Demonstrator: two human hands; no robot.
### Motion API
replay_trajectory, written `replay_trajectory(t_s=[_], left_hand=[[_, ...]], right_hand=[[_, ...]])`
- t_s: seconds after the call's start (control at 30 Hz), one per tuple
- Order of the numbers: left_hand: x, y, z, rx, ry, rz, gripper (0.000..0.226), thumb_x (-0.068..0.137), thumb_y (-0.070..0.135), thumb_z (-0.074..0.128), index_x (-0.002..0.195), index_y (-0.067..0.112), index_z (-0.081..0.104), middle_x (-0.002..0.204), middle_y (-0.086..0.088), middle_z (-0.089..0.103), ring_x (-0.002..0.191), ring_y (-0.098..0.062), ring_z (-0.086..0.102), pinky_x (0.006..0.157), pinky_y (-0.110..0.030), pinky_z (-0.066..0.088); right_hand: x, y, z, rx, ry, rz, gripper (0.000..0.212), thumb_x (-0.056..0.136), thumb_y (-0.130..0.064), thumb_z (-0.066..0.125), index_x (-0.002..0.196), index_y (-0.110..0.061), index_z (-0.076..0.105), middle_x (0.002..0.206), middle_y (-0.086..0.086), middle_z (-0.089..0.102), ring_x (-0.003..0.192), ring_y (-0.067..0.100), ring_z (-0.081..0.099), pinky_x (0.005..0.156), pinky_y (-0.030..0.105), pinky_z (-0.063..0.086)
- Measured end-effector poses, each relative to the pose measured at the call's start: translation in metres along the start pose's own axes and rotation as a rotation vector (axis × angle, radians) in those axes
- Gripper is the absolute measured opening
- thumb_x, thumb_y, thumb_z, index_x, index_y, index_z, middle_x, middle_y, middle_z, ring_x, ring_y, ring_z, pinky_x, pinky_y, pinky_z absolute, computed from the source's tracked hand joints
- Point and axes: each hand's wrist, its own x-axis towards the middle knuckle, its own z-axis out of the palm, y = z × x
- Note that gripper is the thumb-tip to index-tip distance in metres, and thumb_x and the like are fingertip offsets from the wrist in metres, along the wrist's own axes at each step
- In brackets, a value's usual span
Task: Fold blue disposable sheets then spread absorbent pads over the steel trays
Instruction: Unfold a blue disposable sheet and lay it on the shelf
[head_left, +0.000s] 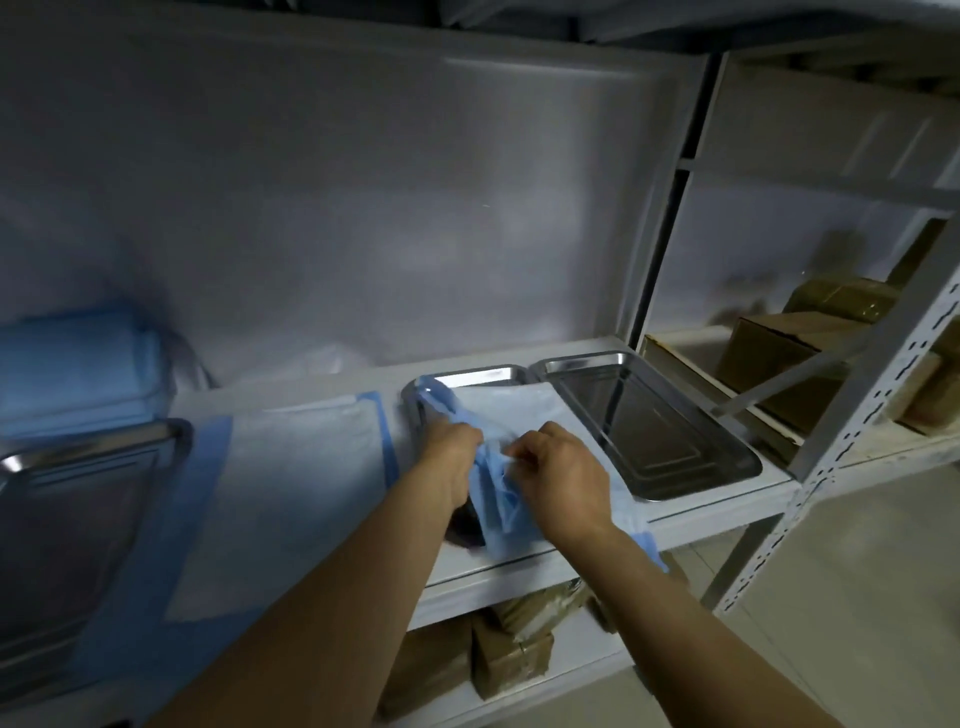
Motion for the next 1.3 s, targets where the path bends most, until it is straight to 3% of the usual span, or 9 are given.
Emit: replay_trajectory(t_s=[0.17,0.5,0.6,0.7,0.77,0.97,1.1,1.2,1.3], left_hand=[[-0.017,0.006,-0.053,-0.031,0.055,0.147,0.025,0.096,0.010,0.046,0.073,0.019,0.055,0.087,-0.018,0.062,0.086,-0.032,0.060,0.084,-0.043,0.051],[-0.026,0.002,-0.178,0.083,0.188,0.348,0.024,0.093,-0.004,0.045,0.110,0.012,0.051,0.076,-0.012,0.054,0.068,-0.026,0.052,0.059,-0.029,0.044],[-0.021,-0.024,-0.213,0.375,0.349,0.320,0.045,0.074,0.012,0.061,0.113,-0.008,0.051,0.095,-0.025,0.058,0.092,-0.042,0.060,0.077,-0.035,0.049],[-0.025,-0.041,-0.231,0.443,0.365,0.282,0.059,0.079,-0.004,0.065,0.133,-0.003,0.041,0.106,-0.012,0.052,0.094,-0.030,0.056,0.074,-0.021,0.037],[-0.023,-0.048,-0.234,0.507,0.354,0.321,0.049,0.084,-0.007,0.058,0.131,-0.002,0.046,0.128,-0.019,0.050,0.114,-0.032,0.053,0.086,-0.028,0.040],[-0.005,-0.055,-0.243,0.484,0.467,0.286,0.027,0.086,-0.005,0.054,0.111,-0.008,0.062,0.122,-0.027,0.058,0.111,-0.040,0.058,0.094,-0.044,0.048],[-0.009,-0.055,-0.246,0.575,0.336,0.181,0.031,0.091,0.003,0.054,0.120,-0.009,0.056,0.130,-0.023,0.052,0.121,-0.035,0.051,0.100,-0.036,0.040],[-0.014,-0.055,-0.247,0.580,0.286,0.176,0.007,0.089,0.003,0.057,0.088,0.003,0.064,0.098,-0.010,0.060,0.107,-0.024,0.054,0.086,-0.027,0.040],[-0.013,-0.053,-0.250,0.568,0.282,0.174,0.034,0.088,0.007,0.059,0.065,0.024,0.040,0.073,0.009,0.038,0.093,-0.016,0.045,0.075,-0.022,0.031]], right_hand=[[-0.020,-0.040,0.003,0.138,-0.004,-0.043,0.033,0.091,-0.046,0.052,0.094,-0.019,0.070,0.096,0.000,0.062,0.088,0.018,0.060,0.075,0.028,0.046],[-0.032,-0.088,0.042,0.115,-0.033,-0.017,0.022,0.097,-0.032,0.047,0.094,-0.017,0.062,0.094,0.003,0.065,0.083,0.021,0.063,0.075,0.033,0.050],[-0.033,-0.096,0.056,0.048,-0.080,-0.025,0.020,0.096,-0.029,0.048,0.103,-0.019,0.064,0.107,0.003,0.061,0.093,0.022,0.063,0.078,0.032,0.049],[-0.030,-0.101,0.072,0.013,-0.154,-0.037,0.026,0.095,-0.023,0.049,0.119,-0.023,0.061,0.122,0.001,0.055,0.104,0.021,0.061,0.084,0.031,0.050],[-0.028,-0.102,0.079,-0.042,-0.211,-0.056,0.034,0.096,-0.023,0.049,0.129,-0.023,0.056,0.131,0.002,0.049,0.113,0.021,0.056,0.091,0.030,0.048],[-0.029,-0.105,0.096,-0.192,-0.432,-0.088,0.040,0.096,-0.032,0.044,0.135,-0.021,0.044,0.140,0.006,0.040,0.123,0.023,0.048,0.103,0.031,0.040],[-0.031,-0.103,0.104,-0.202,-0.506,-0.099,0.046,0.096,-0.032,0.045,0.140,-0.020,0.038,0.146,0.006,0.032,0.125,0.023,0.047,0.105,0.032,0.040],[-0.029,-0.110,0.101,-0.237,-0.426,-0.090,0.043,0.093,-0.028,0.050,0.135,-0.019,0.045,0.140,0.006,0.038,0.125,0.024,0.045,0.101,0.033,0.042],[-0.036,-0.128,0.097,-0.200,-0.350,-0.210,0.029,0.089,-0.031,0.057,0.116,-0.021,0.061,0.123,0.004,0.049,0.114,0.021,0.050,0.089,0.029,0.046]])
